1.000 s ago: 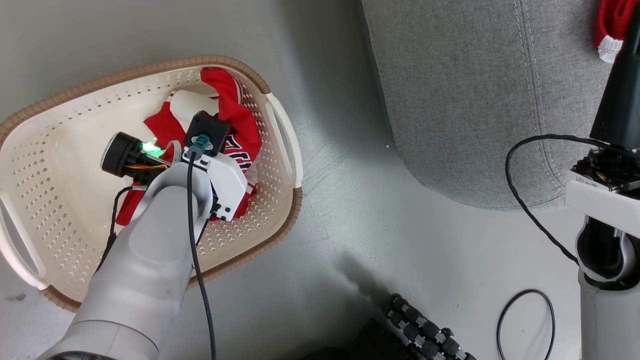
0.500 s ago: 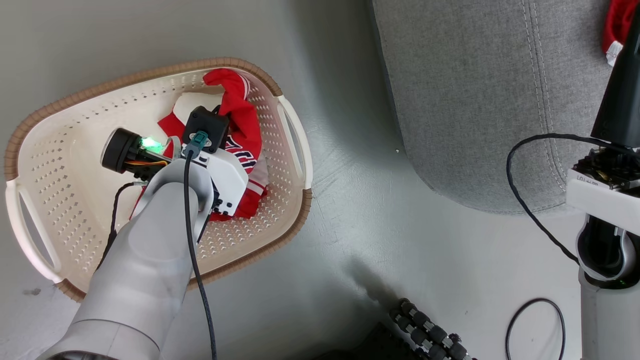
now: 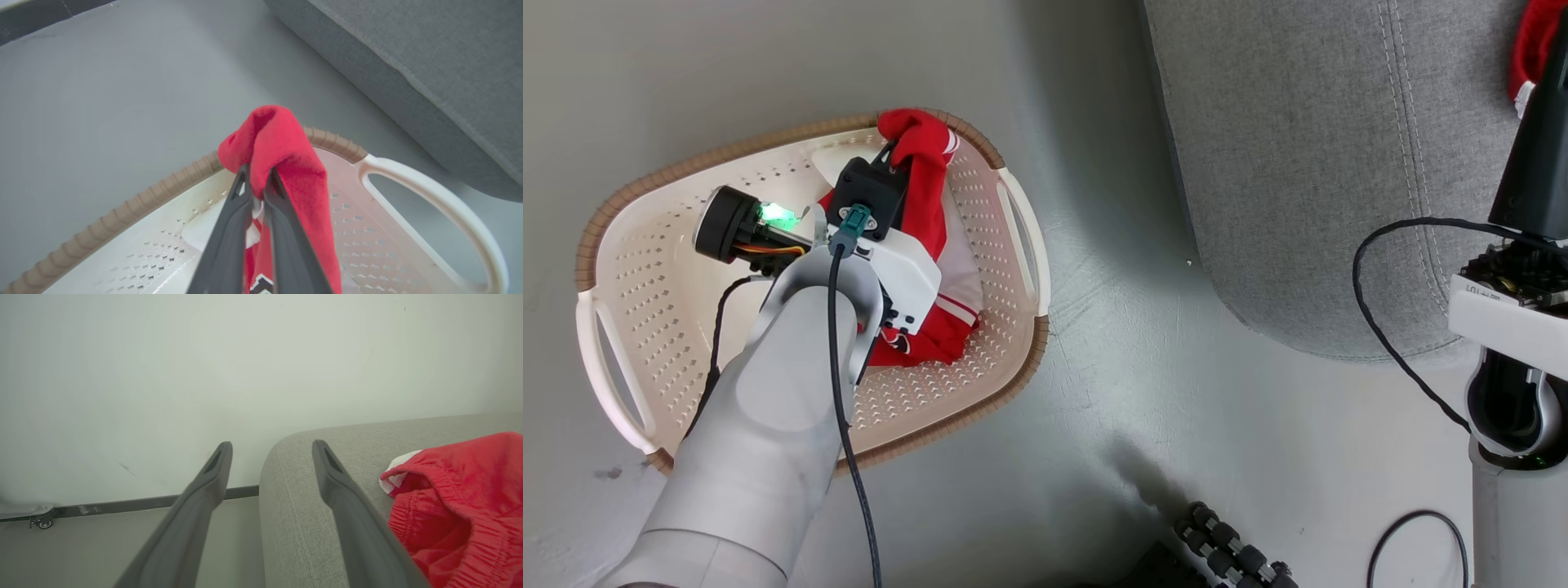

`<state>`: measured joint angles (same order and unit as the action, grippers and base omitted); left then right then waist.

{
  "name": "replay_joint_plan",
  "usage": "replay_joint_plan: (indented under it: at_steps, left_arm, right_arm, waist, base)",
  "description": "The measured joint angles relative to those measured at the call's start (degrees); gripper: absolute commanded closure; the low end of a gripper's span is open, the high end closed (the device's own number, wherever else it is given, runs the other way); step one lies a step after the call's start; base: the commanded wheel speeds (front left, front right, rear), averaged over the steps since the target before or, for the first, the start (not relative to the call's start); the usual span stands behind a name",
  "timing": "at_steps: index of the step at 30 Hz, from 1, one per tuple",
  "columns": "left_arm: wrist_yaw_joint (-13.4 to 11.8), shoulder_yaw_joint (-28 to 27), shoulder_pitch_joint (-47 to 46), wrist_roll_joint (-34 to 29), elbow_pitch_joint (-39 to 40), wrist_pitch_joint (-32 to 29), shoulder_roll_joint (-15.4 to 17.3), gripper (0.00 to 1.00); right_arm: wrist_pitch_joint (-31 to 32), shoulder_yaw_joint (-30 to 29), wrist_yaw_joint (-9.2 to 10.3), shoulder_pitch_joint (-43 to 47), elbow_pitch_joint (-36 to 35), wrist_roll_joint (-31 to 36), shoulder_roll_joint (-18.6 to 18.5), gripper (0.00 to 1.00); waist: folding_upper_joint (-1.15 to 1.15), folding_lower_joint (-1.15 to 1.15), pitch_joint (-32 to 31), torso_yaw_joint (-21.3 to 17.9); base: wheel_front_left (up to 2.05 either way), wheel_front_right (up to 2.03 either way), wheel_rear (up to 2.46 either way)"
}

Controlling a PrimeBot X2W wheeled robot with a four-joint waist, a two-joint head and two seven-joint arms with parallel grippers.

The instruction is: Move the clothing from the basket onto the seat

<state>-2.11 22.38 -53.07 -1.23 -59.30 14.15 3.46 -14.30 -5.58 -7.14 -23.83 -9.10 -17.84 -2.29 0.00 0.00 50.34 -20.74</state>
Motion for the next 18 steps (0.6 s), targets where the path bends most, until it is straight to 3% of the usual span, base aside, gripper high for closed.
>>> replay_joint_plan:
  at_steps: [18]
  left_arm:
    - [-0.93, -1.27, 8.95, 1.21, 15.45, 0.01, 4.13, 1.0]
  right_arm:
    - [0.0, -1.0, 0.0, -1.1, 0.54, 0.9, -0.03, 0.0]
  waist:
    - [0.0, 0.0, -4.22, 2.58]
  base:
    - [0.0, 0.0, 0.0]
